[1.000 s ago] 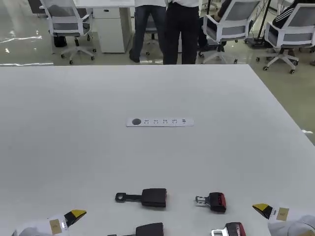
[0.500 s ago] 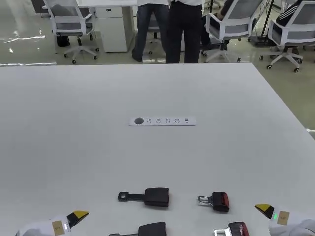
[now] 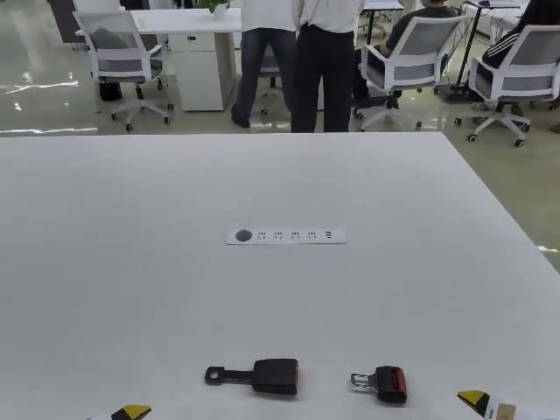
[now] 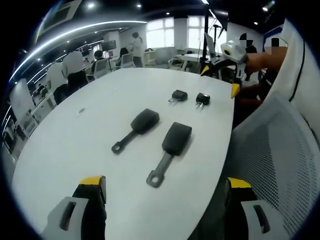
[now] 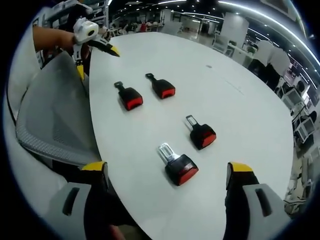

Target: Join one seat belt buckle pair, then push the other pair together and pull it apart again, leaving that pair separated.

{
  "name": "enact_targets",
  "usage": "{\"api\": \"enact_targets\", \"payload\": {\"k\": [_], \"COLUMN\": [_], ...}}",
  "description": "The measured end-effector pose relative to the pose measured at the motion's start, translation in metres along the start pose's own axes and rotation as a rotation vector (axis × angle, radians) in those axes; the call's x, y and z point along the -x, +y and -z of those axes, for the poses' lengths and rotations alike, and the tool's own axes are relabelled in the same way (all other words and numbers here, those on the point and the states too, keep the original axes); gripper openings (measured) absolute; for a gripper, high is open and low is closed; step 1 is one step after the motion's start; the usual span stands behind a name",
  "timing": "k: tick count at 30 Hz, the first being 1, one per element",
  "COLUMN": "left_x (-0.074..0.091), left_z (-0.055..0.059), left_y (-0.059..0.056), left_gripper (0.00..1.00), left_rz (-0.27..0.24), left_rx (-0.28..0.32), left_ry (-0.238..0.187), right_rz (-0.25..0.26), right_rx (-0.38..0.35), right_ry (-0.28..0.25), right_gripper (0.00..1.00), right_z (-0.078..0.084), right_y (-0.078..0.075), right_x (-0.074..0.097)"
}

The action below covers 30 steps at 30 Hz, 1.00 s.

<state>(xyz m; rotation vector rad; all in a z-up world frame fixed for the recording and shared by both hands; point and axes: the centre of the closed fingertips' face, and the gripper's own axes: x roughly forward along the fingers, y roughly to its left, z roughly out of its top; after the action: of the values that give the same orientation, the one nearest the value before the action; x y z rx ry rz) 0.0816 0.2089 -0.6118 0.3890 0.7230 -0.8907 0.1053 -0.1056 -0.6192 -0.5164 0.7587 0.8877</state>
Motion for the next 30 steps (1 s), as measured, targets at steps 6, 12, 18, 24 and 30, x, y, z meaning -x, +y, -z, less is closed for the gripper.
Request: {"api": "enact_targets", "payload": {"k": [6,12,18,24,30], "left_x": [-0.003,-0.007,-0.007,-0.006,-0.009], "left_z": [0.000,0.013,0.009,0.006,0.005], "left_y": [0.000,0.001,0.003,0.001,0.005], "left_gripper": [0.99,0.98,0.99,0.97,0.87], "left_rz": [0.001,0.012,0.005,0.000,0.000], "left_rx": [0.009,-0.098,-0.056,-0.064,-0.073], "left_ry": [-0.008,0.056,0.042,0.059,0.069], "right_rz": [-0.013,-0.006,-0.014,-0.015,-0.027], "right_rx": [-0.006,0.013,0.037,0.053,0.096], "right_ry": [0.009,0.004,0.005,-0.007,-0.018], "right_gripper": [0.94,0.95,0.89,0.88,0.78], "right_z": [0.004,0.003,0.003,0.000,-0.002], "right_y": [0.004,0.003,0.003,0.002,0.003], "right_x": [-0.001,-0.002,-0.003,-0.004,-0.005]}}
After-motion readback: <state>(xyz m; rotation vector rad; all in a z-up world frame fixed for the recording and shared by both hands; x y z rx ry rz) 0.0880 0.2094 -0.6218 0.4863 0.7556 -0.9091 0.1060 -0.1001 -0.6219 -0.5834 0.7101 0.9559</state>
